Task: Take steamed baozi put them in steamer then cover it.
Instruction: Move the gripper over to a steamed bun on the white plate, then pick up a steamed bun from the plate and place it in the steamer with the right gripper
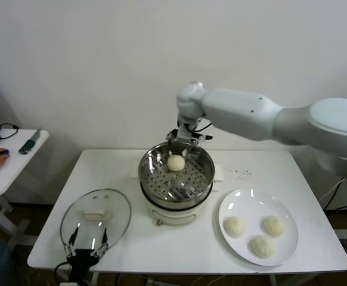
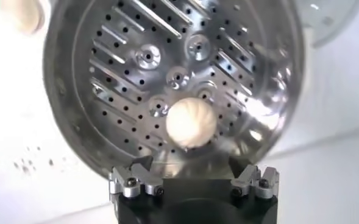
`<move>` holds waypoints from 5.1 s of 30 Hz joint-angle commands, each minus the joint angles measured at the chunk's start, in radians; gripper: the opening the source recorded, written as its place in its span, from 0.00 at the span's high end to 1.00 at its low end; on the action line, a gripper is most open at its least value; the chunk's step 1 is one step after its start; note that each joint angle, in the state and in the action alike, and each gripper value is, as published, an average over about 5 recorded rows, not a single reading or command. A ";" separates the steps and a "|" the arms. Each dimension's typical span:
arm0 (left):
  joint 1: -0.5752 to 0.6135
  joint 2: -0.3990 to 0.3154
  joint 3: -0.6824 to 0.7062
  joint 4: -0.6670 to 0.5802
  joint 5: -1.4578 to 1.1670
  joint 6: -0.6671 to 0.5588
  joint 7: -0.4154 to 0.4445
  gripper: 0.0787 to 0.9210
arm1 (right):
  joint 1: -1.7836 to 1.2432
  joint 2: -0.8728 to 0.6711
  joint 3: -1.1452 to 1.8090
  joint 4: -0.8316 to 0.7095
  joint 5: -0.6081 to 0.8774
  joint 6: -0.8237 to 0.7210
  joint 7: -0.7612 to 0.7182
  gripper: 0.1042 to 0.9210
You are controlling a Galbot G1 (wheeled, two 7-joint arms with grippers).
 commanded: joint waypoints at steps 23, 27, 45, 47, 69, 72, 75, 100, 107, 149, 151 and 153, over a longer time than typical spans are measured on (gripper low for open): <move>0.029 0.016 0.006 -0.069 -0.021 -0.003 0.013 0.12 | -0.012 -0.766 -0.217 0.586 0.500 -0.875 -0.007 0.12; 0.034 0.016 0.003 -0.067 -0.024 -0.003 0.011 0.12 | -0.159 -0.757 -0.119 0.553 0.429 -0.860 -0.002 0.12; 0.046 0.011 -0.013 -0.047 -0.040 -0.006 -0.001 0.12 | -0.433 -0.588 0.083 0.385 0.381 -0.825 0.038 0.12; 0.045 0.011 -0.010 -0.046 -0.065 -0.005 -0.001 0.12 | -0.447 -0.575 0.093 0.368 0.369 -0.818 0.040 0.12; 0.021 0.014 -0.008 -0.024 -0.094 -0.001 0.001 0.12 | -0.473 -0.510 0.103 0.311 0.361 -0.795 0.039 0.16; 0.020 0.014 -0.005 -0.024 -0.093 0.000 0.001 0.12 | -0.464 -0.512 0.100 0.311 0.365 -0.792 0.038 0.21; 0.019 0.013 -0.003 -0.024 -0.093 0.000 0.001 0.12 | -0.453 -0.517 0.095 0.312 0.368 -0.787 0.037 0.24; -0.001 0.025 0.053 -0.036 -0.086 0.016 0.003 0.12 | 0.376 -0.411 -0.332 0.335 0.774 -0.684 -0.033 0.27; 0.028 0.048 0.103 -0.044 -0.048 0.001 0.001 0.12 | 0.347 -0.232 -0.253 0.257 0.883 -0.711 -0.024 0.28; -0.012 0.059 0.113 -0.029 -0.002 -0.007 0.014 0.12 | -0.123 0.261 -0.143 -0.154 0.810 -0.747 -0.001 0.26; -0.012 0.058 0.113 -0.027 -0.002 -0.007 0.014 0.12 | -0.121 0.258 -0.143 -0.152 0.807 -0.748 -0.003 0.21; -0.012 0.058 0.113 -0.027 -0.002 -0.007 0.013 0.12 | -0.119 0.253 -0.141 -0.149 0.798 -0.749 -0.005 0.17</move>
